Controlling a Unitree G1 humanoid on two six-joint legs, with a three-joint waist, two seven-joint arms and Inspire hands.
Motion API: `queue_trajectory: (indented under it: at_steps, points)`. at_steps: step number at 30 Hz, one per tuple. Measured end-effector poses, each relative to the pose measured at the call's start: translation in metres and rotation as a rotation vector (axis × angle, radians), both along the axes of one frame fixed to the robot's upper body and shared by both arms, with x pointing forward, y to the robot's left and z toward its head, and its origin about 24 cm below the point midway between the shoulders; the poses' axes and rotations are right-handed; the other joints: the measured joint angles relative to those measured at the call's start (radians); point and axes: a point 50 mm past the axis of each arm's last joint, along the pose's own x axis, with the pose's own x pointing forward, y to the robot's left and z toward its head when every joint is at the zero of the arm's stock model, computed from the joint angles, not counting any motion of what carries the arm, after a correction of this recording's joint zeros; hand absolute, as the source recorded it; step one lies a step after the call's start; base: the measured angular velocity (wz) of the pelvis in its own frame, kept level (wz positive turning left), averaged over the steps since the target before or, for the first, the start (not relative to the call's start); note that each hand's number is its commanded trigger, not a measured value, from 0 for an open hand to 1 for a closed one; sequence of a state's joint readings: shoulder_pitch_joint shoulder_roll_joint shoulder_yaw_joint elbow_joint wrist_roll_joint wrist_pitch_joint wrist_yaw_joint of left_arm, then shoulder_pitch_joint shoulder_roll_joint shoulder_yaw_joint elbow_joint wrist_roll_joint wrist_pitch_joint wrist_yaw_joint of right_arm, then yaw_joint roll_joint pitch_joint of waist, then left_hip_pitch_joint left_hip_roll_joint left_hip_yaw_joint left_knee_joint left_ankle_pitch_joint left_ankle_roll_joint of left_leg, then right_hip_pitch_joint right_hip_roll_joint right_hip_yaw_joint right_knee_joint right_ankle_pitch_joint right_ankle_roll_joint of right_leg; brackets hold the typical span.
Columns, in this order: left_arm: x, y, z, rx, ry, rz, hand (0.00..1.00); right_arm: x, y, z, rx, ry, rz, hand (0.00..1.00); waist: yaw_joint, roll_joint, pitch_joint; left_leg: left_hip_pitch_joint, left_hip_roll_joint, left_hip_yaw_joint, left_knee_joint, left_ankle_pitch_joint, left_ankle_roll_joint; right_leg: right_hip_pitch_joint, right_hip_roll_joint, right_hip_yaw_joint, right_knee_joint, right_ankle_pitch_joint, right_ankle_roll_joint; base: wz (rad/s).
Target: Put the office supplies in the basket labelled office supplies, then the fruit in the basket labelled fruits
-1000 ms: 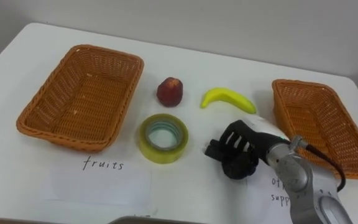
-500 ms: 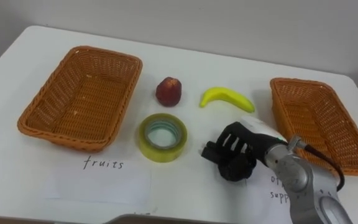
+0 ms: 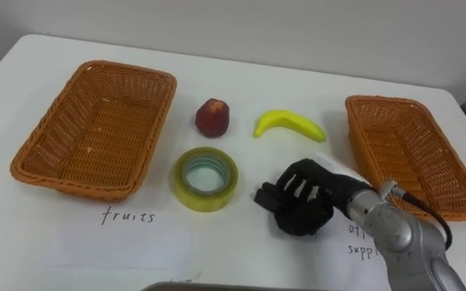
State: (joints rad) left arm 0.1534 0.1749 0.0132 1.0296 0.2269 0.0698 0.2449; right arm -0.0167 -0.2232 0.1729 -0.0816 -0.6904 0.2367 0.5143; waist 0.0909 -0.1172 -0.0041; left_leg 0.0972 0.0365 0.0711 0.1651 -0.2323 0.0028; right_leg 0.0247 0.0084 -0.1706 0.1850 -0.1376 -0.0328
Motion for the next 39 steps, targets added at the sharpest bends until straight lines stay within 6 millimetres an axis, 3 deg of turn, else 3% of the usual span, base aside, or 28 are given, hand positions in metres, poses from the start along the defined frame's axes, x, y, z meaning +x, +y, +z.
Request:
queue_trajectory:
  at_steps: [7, 14, 20, 26, 39]
  points:
    - [-0.009, 0.0, -0.002, -0.021, 0.003, 0.047, 0.0, 0.004, -0.012, 0.033, 0.095, -0.177, -0.033, 1.0, -0.011, 0.002, 0.009, 0.002, -0.006, -0.002, -0.001, 0.002, 0.004, 0.003, -0.004, -0.002, 0.0, -0.001, 0.002, 0.02]
    - [-0.019, 0.004, -0.001, -0.016, 0.001, 0.077, 0.0, 0.005, -0.029, 0.062, 0.175, -0.368, -0.116, 1.0, -0.017, 0.002, 0.0088, 0.001, -0.008, 0.0, -0.002, 0.002, 0.004, 0.003, -0.003, 0.001, 0.0, -0.001, 0.002, 0.0]
    - [-0.025, 0.004, -0.001, -0.006, 0.011, 0.082, 0.0, 0.006, -0.031, 0.068, 0.23, -0.44, -0.14, 1.0, -0.034, 0.005, 0.01, 0.001, -0.008, -0.002, 0.0, 0.003, 0.005, 0.006, -0.002, -0.003, 0.0, 0.0, 0.003, 0.01]
    - [-0.029, 0.004, -0.002, 0.001, 0.015, 0.085, 0.0, 0.006, -0.032, 0.072, 0.298, -0.483, -0.165, 1.0, -0.04, 0.014, 0.0051, 0.008, -0.008, 0.0, -0.001, 0.003, 0.005, 0.009, -0.002, -0.007, 0.0, 0.0, 0.004, -0.01]
    - [-0.035, 0.006, -0.002, 0.018, 0.022, 0.113, 0.0, 0.004, -0.07, 0.091, 0.274, -0.697, -0.376, 1.0, -0.062, 0.018, 0.0066, 0.018, -0.007, 0.009, -0.004, 0.003, 0.006, 0.016, -0.001, 0.002, 0.003, 0.0, 0.004, -0.01]
